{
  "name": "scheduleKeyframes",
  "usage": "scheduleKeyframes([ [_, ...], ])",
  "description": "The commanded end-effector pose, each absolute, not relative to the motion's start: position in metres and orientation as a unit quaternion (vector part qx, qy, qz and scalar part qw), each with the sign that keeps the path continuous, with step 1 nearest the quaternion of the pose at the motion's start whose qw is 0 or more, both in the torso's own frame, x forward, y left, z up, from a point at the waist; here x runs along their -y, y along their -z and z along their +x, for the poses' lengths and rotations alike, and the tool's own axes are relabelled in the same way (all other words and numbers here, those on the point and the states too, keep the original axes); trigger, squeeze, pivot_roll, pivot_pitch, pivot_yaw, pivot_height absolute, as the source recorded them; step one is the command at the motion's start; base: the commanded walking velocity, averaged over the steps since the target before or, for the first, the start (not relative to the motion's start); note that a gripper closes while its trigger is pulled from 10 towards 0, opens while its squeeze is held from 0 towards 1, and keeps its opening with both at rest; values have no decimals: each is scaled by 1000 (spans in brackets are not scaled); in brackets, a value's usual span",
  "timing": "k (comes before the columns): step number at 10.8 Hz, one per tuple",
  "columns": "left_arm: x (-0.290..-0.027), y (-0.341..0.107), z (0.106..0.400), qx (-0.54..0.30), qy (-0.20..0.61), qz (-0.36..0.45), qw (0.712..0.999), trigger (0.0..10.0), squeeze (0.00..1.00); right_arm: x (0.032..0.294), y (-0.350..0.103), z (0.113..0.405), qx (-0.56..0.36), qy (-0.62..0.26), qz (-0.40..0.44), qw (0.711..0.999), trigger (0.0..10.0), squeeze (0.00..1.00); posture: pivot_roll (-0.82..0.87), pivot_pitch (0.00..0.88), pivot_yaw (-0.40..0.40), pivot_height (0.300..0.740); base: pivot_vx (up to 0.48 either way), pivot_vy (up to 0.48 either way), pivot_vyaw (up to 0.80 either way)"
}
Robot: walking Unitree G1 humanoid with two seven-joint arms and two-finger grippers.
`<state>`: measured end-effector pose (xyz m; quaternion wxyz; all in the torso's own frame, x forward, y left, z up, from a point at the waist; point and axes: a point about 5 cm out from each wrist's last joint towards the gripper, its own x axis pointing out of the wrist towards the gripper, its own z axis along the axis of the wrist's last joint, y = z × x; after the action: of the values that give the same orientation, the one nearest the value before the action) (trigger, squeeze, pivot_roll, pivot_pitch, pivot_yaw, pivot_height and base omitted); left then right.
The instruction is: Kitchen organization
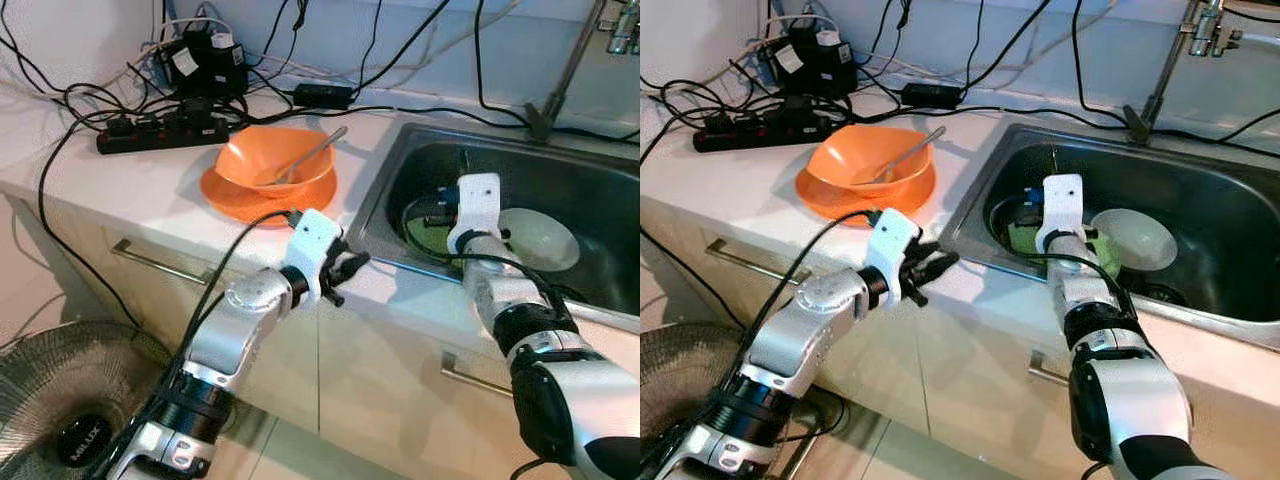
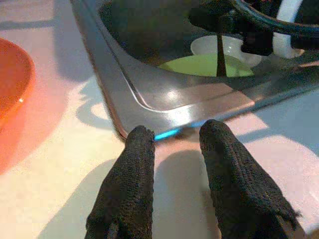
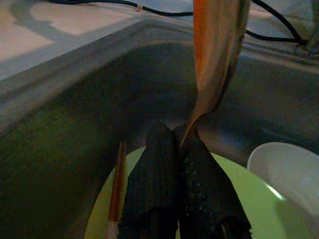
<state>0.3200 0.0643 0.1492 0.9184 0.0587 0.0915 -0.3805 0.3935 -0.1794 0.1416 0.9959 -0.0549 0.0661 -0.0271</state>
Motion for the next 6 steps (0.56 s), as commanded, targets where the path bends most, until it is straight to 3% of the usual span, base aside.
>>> scheduleKeyframes([
  [1,-64,-151,318,-90,384,62,917,10000,0,176,-149,397,-61,23,-49,997,10000,816,190,0,24,740,0,0,0],
  [2,-65,-151,320,-90,374,58,921,10000,0,175,-146,396,-67,23,-53,996,10000,773,192,0,24,740,0,0,0],
  [3,-65,-152,319,-90,375,58,921,10000,0,174,-144,396,-67,21,-53,996,10000,0,191,0,24,740,0,0,0],
  [6,-64,-152,318,-88,378,55,920,10000,0,173,-144,396,-65,18,-51,996,10000,0,189,0,24,740,0,0,0],
])
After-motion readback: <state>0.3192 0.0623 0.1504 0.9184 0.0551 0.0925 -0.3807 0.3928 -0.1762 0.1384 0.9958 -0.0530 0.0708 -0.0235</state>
